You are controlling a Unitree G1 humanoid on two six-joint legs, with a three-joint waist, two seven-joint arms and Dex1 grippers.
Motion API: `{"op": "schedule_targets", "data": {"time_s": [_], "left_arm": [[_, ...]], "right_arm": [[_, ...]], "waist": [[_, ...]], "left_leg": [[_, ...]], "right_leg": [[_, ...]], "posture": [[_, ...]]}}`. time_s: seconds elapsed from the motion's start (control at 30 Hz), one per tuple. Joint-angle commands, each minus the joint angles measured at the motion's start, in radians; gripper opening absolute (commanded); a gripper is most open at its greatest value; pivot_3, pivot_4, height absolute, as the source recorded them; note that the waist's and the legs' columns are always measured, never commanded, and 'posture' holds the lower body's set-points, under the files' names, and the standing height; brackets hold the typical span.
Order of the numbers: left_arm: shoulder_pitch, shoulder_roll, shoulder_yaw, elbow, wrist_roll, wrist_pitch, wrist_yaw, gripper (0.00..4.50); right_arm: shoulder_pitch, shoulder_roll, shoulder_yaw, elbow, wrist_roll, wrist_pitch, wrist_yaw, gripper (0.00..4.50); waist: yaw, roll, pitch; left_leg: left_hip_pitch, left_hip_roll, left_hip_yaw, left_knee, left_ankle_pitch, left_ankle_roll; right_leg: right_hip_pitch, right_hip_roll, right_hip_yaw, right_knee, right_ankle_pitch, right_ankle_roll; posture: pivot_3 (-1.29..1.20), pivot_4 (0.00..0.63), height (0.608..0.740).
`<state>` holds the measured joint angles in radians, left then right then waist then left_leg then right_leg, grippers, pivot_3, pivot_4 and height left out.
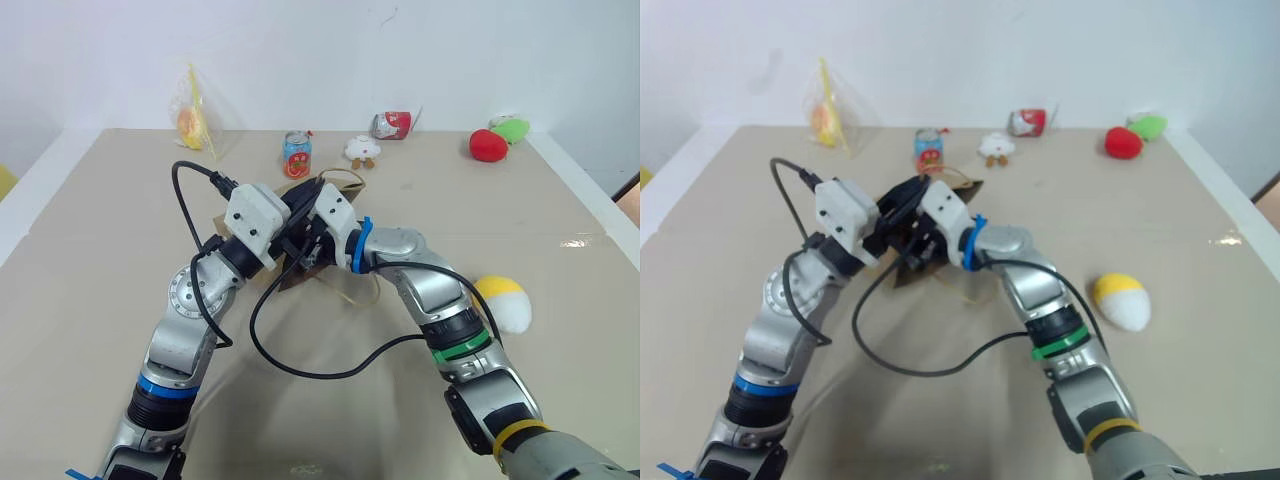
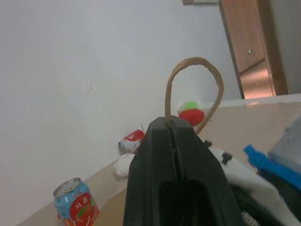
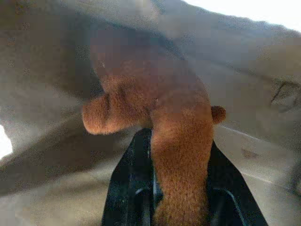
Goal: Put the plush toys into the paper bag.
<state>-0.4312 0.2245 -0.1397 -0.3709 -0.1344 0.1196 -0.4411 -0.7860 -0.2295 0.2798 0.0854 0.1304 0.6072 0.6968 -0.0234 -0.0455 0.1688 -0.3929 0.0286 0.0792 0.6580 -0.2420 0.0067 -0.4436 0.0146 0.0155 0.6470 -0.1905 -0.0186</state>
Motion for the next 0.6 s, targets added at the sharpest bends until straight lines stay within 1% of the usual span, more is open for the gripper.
{"op": "schedule_targets", "data": {"time_s": [0.03, 0.07, 0.2, 0.23, 0.27, 0.5, 0.6], "left_arm": [[-0.007, -0.005, -0.002, -0.021, 0.002, -0.004, 0.006, 0.00], [-0.008, -0.003, 0.000, -0.015, 0.006, -0.006, 0.008, 0.00], [-0.026, -0.004, 0.016, 0.009, 0.004, -0.009, 0.014, 0.00], [-0.032, -0.004, 0.021, 0.015, 0.003, -0.010, 0.014, 0.00], [-0.039, -0.003, 0.024, 0.023, 0.003, -0.012, 0.014, 0.00], [-0.059, 0.000, 0.040, 0.047, -0.003, -0.025, 0.008, 0.00], [-0.061, -0.005, 0.048, 0.049, -0.010, -0.019, 0.011, 0.00]], "right_arm": [[-0.013, 0.001, -0.002, -0.036, 0.006, -0.003, 0.010, 2.11], [-0.008, -0.012, 0.002, -0.062, 0.004, 0.000, 0.017, 2.60], [0.008, -0.057, -0.011, -0.167, 0.025, 0.038, 0.044, 3.99], [0.014, -0.073, -0.020, -0.204, 0.037, 0.054, 0.054, 4.28], [0.021, -0.090, -0.028, -0.241, 0.051, 0.071, 0.064, 4.42], [0.062, -0.196, -0.087, -0.424, 0.148, 0.176, 0.108, 4.42], [0.083, -0.269, -0.130, -0.474, 0.183, 0.199, 0.131, 4.42]], "waist": [[0.000, 0.000, 0.000], [0.000, 0.000, 0.000], [0.000, 0.000, 0.000], [0.000, 0.000, 0.000], [0.000, 0.000, 0.000], [0.001, 0.000, 0.000], [0.000, 0.000, 0.000]], "left_leg": [[0.000, 0.000, 0.000, 0.000, 0.000, 0.000], [0.000, 0.000, 0.000, 0.000, 0.000, 0.000], [0.000, 0.000, 0.000, 0.000, 0.000, 0.000], [0.000, 0.000, 0.000, 0.000, 0.000, 0.000], [0.000, 0.000, 0.000, 0.000, 0.000, 0.000], [0.000, 0.000, -0.001, 0.000, 0.000, 0.000], [0.000, 0.000, 0.000, 0.000, 0.000, 0.000]], "right_leg": [[0.000, 0.000, 0.000, 0.000, 0.000, 0.000], [0.000, 0.000, 0.000, 0.000, 0.000, 0.000], [0.000, 0.000, 0.000, 0.000, 0.000, 0.000], [0.000, 0.000, 0.000, 0.000, 0.000, 0.000], [0.000, 0.000, 0.000, 0.000, 0.000, 0.000], [0.000, 0.000, -0.001, 0.000, 0.000, 0.000], [0.000, 0.000, 0.000, 0.000, 0.000, 0.000]], "posture": [[0.00, 0.150, 0.740], [0.00, 0.150, 0.740], [0.00, 0.150, 0.740], [0.00, 0.150, 0.740], [0.00, 0.150, 0.740], [0.00, 0.150, 0.740], [0.00, 0.150, 0.740]]}}
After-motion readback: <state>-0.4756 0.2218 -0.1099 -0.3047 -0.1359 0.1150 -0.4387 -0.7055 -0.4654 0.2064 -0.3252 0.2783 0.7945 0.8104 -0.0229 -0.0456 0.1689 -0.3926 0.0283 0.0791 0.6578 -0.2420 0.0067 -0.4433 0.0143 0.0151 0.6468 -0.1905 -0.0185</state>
